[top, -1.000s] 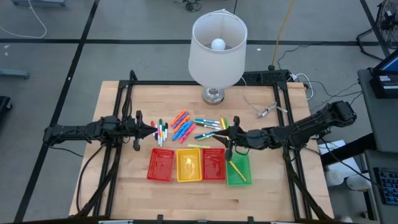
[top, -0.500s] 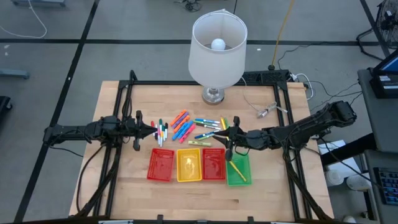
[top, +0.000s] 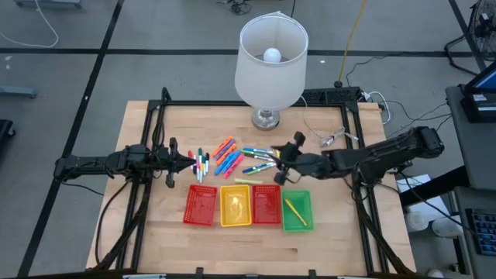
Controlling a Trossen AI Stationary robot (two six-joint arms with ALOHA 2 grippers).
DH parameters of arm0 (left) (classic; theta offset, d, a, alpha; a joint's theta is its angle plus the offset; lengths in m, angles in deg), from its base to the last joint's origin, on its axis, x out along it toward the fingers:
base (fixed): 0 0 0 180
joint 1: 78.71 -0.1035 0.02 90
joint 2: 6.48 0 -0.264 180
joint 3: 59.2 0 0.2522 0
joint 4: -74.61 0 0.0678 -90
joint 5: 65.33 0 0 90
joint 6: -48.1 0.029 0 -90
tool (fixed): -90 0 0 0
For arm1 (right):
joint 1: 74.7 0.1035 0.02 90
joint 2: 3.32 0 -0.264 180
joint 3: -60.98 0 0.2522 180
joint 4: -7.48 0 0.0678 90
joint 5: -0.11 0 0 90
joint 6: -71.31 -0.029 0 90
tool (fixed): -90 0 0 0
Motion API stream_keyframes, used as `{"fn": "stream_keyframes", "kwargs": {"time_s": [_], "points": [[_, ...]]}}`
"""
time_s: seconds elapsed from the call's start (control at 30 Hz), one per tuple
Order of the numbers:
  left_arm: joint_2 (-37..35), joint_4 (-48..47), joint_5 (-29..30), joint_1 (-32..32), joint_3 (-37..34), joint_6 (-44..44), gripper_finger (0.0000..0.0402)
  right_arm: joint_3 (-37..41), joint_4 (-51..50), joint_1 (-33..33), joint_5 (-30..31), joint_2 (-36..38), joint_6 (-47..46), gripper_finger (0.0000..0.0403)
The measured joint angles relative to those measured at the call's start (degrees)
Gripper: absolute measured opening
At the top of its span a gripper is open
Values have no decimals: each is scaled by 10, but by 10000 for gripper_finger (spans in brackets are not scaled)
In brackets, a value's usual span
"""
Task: Pick & Place Markers
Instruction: Put the green pen into the green bin
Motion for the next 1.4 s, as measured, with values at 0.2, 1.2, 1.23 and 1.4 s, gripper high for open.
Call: {"fn": "stream_keyframes", "kwargs": {"time_s": [0.2,1.2,1.23,1.4], "points": [[0,0,0,0,0,0,21,-90,-289,-68,-74,-46,-209,207],[0,0,0,0,0,0,21,94,-128,-169,-276,-113,-279,210],[0,0,0,0,0,0,21,94,-128,-167,-276,-114,-279,210],[0,0,0,0,0,0,21,94,-126,-151,-275,-131,-275,210]]}}
